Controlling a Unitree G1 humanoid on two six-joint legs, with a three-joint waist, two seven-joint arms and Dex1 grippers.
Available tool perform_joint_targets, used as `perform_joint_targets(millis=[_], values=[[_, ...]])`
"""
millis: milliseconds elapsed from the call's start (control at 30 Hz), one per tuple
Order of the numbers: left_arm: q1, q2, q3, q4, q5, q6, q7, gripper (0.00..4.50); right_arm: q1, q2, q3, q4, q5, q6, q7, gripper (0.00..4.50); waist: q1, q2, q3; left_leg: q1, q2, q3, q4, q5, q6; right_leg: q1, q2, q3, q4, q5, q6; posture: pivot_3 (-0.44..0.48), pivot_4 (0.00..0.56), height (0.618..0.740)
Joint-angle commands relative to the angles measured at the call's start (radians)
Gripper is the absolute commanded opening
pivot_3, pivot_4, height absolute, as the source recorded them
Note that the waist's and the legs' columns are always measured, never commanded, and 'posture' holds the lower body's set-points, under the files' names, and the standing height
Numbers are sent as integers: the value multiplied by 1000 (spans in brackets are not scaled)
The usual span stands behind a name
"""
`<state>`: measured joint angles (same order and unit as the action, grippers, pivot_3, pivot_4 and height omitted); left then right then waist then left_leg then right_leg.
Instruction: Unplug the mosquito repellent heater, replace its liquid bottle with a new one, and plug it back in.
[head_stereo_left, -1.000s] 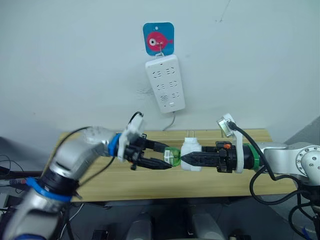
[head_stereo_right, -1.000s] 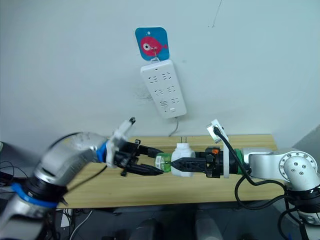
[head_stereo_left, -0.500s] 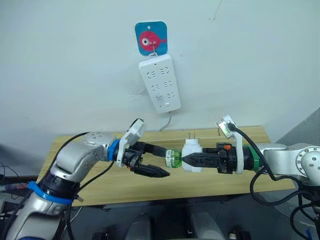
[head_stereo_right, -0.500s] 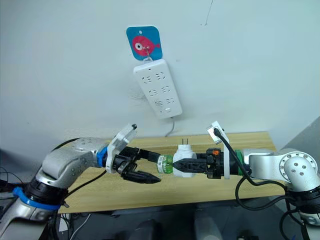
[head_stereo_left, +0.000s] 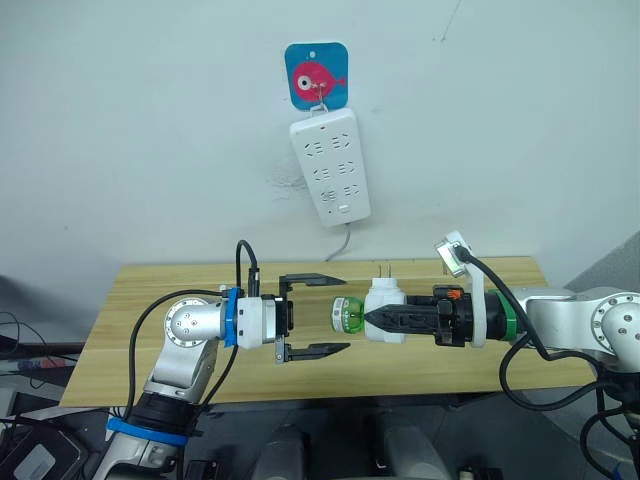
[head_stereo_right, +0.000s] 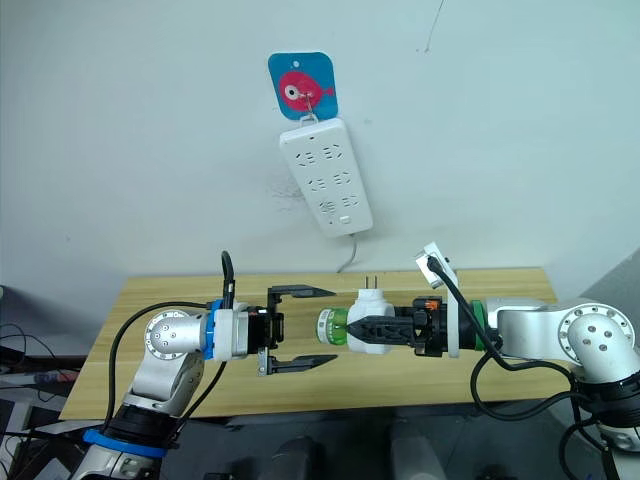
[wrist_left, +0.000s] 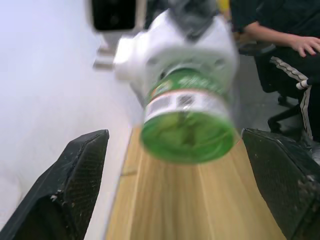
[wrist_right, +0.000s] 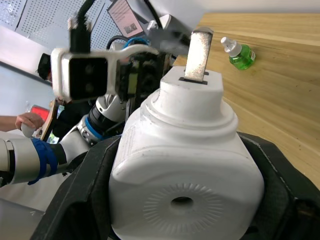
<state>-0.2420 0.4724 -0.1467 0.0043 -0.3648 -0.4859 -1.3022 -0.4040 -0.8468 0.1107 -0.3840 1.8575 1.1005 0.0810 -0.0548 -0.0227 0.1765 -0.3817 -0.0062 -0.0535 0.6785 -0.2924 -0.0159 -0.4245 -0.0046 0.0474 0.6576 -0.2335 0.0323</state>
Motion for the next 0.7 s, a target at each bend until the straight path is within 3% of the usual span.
perform_joint_targets(millis=[33,167,267,433,467,600,633,700], values=[[-15,-20,-13,-7,4,-48,11,4500,-11,2,-16,-12,8,-11,5,3078,0,0,0,0,0,0,0,0,0,0,0,0,0,0,0,-98,145,740],[-39,-33,-19,4,9,-50,25,4500,-12,-1,-16,-11,8,-9,5,3077,-1,0,0,1,0,0,1,0,0,1,2,-1,1,0,0,-98,143,740],[-48,-32,-28,6,10,-41,24,3959,-14,-1,-16,-10,10,-10,4,3077,-3,0,0,1,0,0,1,0,0,1,3,-1,1,0,0,-98,143,740],[-57,-18,-45,-59,-7,45,39,2386,-18,0,-14,-12,12,-10,1,3077,-2,0,0,1,0,0,1,0,0,1,4,-1,1,0,0,-98,145,740],[-56,-3,-44,-81,-19,87,40,2268,-19,-1,-14,-12,11,-10,1,3077,-3,0,0,1,0,0,1,0,0,1,4,-1,1,0,0,-98,145,740],[-58,115,-60,-200,-107,402,13,2269,-20,-1,-15,-14,10,-9,3,3077,-4,0,0,1,1,-1,1,0,0,1,4,-2,1,0,0,-98,145,740],[-65,153,-66,-233,-140,525,22,2269,-21,-3,-16,-15,7,-7,7,3077,-4,0,0,1,0,-1,1,0,0,1,5,-2,2,0,1,-92,149,740],[-138,253,-69,-286,-340,942,73,2269,-22,-6,-16,-23,-8,0,22,3077,-5,-1,1,1,1,-2,1,0,0,1,6,-2,2,-1,2,-88,150,740]])
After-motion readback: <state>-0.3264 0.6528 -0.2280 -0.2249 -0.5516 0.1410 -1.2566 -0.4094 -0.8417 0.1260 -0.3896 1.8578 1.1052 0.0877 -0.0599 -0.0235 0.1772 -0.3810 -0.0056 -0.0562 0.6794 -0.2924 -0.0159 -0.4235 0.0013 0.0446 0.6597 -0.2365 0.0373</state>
